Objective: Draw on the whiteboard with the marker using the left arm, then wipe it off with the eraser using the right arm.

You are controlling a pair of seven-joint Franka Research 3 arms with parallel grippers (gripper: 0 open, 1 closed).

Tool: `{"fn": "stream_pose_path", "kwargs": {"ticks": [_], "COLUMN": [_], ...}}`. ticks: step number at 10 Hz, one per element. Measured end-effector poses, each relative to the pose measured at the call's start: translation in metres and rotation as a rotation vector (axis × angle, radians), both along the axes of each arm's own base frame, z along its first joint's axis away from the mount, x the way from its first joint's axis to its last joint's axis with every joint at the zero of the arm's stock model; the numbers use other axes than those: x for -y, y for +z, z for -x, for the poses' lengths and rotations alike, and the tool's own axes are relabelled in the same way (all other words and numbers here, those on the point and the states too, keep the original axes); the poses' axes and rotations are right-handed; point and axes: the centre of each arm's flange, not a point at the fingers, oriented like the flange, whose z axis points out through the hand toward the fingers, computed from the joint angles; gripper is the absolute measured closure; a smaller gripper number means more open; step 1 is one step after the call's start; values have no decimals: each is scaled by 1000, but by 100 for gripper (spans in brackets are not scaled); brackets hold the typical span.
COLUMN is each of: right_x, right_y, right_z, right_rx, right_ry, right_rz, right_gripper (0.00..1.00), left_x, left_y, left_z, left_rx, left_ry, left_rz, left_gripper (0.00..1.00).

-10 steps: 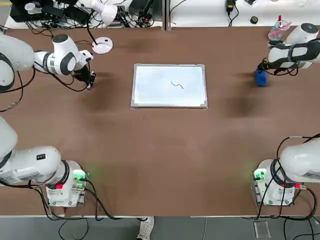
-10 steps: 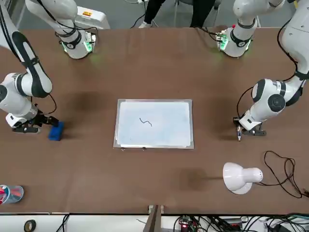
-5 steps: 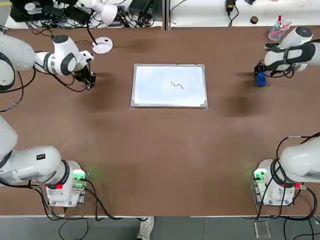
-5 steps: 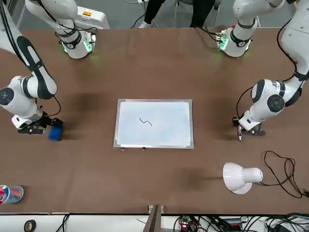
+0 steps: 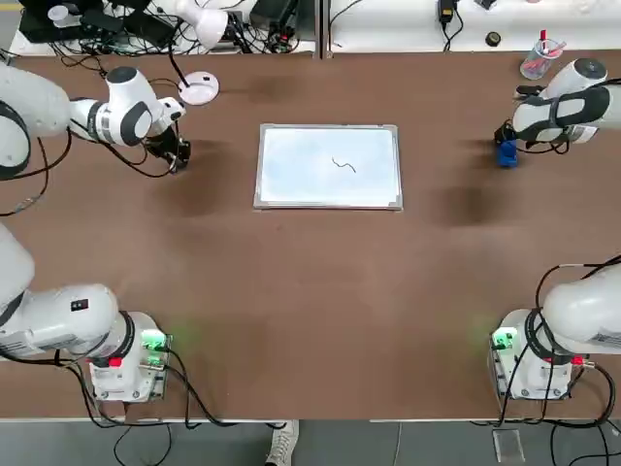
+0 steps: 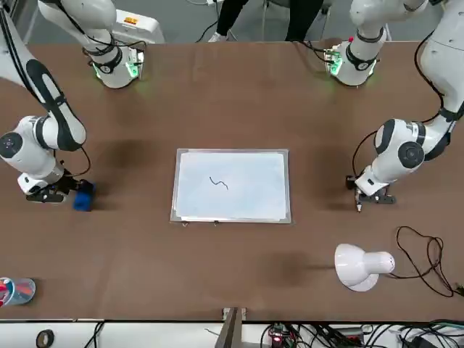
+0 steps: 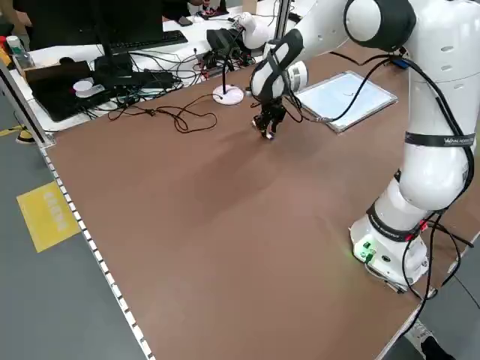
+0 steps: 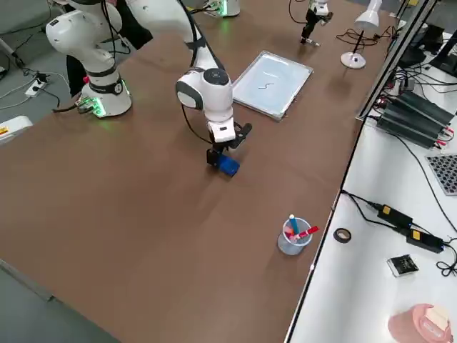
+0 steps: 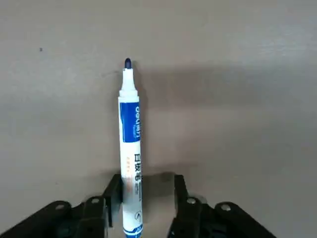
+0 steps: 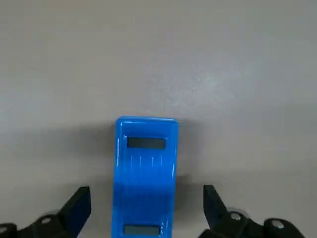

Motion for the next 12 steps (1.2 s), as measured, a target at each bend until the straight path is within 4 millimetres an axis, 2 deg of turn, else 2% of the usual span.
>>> {"fn": "stream_pose_path", "kwargs": {"ticks": [3, 5, 7, 9, 11, 12], "right_x": [-4, -4, -4, -4, -4, -4], "right_y": [-10, -12, -12, -15, -16, -17], "right_z": [1, 2, 2, 3, 3, 3], "right_rx": [-3, -3, 11, 12, 15, 15], "right_ry": [6, 6, 6, 6, 6, 6], "right_rz": [-3, -3, -2, -2, -2, -2], "right_gripper": [0, 0, 0, 0, 0, 0], "left_x": [7, 10, 10, 11, 17, 19], "left_y": [1, 2, 9, 31, 75, 104], "left_z": [0, -1, -8, -25, -47, -58], "left_rx": [2, 5, 24, 47, 44, 38], "left_ry": [-10, -14, -12, -10, -16, -17], "left_rz": [0, 1, 2, -4, -26, -41], "left_gripper": [22, 2, 1, 1, 1, 1]}}
